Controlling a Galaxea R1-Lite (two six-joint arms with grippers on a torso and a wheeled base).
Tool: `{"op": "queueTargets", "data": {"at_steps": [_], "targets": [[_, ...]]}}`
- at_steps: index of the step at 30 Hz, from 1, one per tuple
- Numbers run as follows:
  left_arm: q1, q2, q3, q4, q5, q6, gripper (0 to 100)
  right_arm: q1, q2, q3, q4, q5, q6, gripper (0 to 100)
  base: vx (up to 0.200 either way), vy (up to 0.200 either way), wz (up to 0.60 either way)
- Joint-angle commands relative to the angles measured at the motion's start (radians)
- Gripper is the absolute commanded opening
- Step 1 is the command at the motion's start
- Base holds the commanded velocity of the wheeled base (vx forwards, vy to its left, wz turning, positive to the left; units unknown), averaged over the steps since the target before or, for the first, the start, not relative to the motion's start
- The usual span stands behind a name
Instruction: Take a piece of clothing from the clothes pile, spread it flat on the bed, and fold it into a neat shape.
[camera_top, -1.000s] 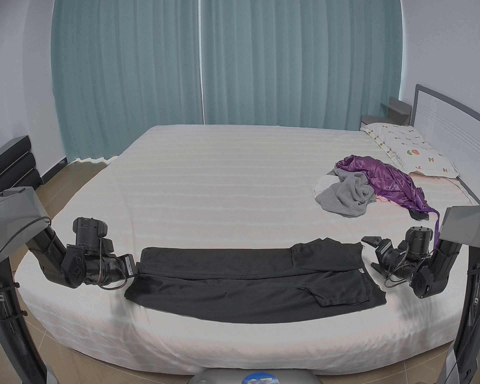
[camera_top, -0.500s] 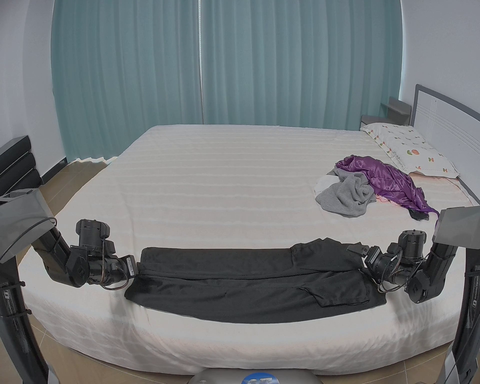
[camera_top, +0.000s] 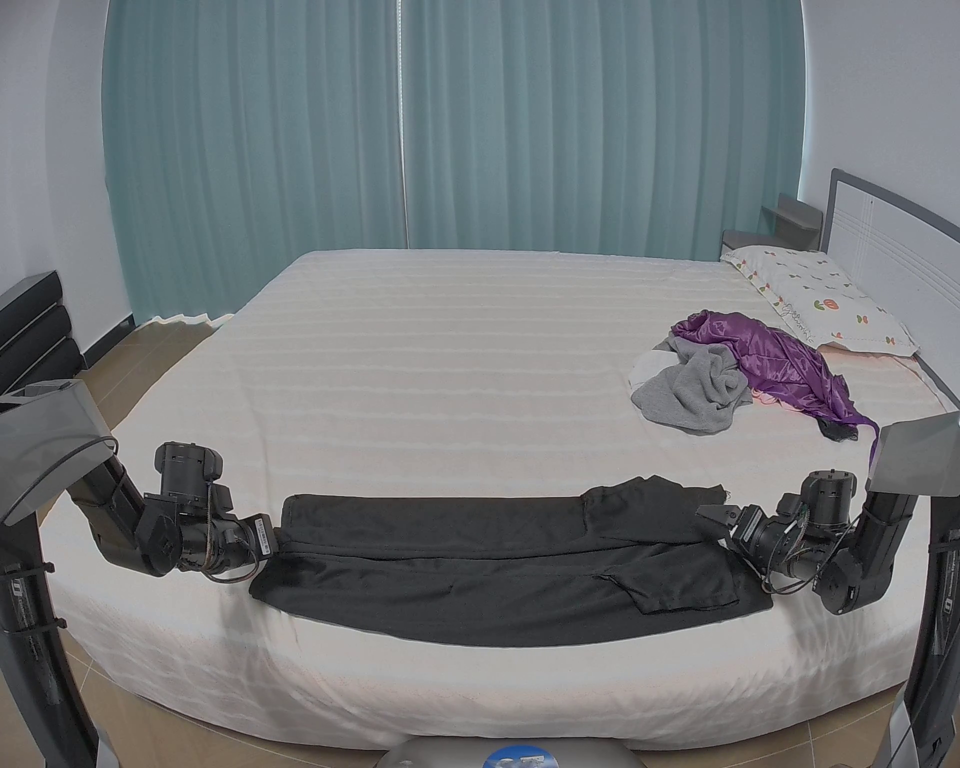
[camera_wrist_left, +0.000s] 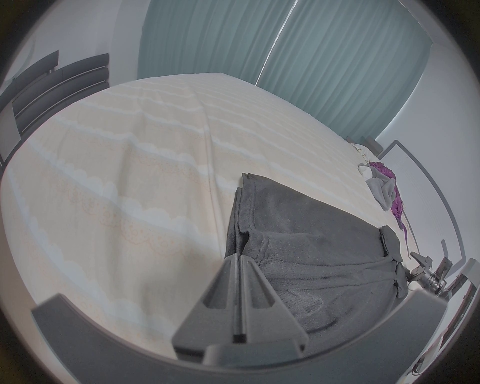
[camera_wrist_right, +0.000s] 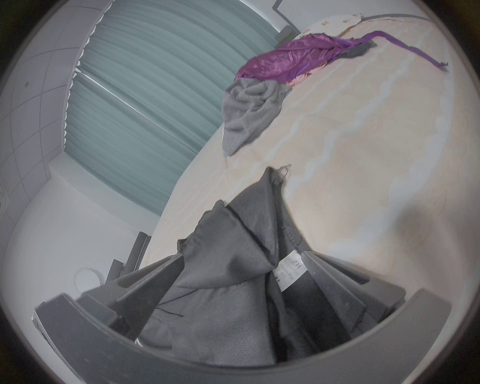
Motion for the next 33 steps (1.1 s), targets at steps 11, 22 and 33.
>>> {"op": "queueTargets", "data": {"at_steps": [11, 22, 33], "targets": [[-0.001, 0.004, 0.0, 0.0, -0.003, -0.003, 0, -0.009, -0.04, 0.059, -0.086, 0.096, 0.001, 100, 0.0, 0.0, 0.0], [-0.002, 0.006, 0.001, 0.0, -0.003, -0.003, 0, -0.013, 0.046, 0.036, -0.086, 0.113, -0.088, 100, 0.0, 0.0, 0.0], [-0.004, 0.021, 0.0, -0.002, -0.001, -0.001, 0, -0.036, 0.052, 0.03, -0.087, 0.108, -0.122, 0, 0.0, 0.0, 0.0]]}}
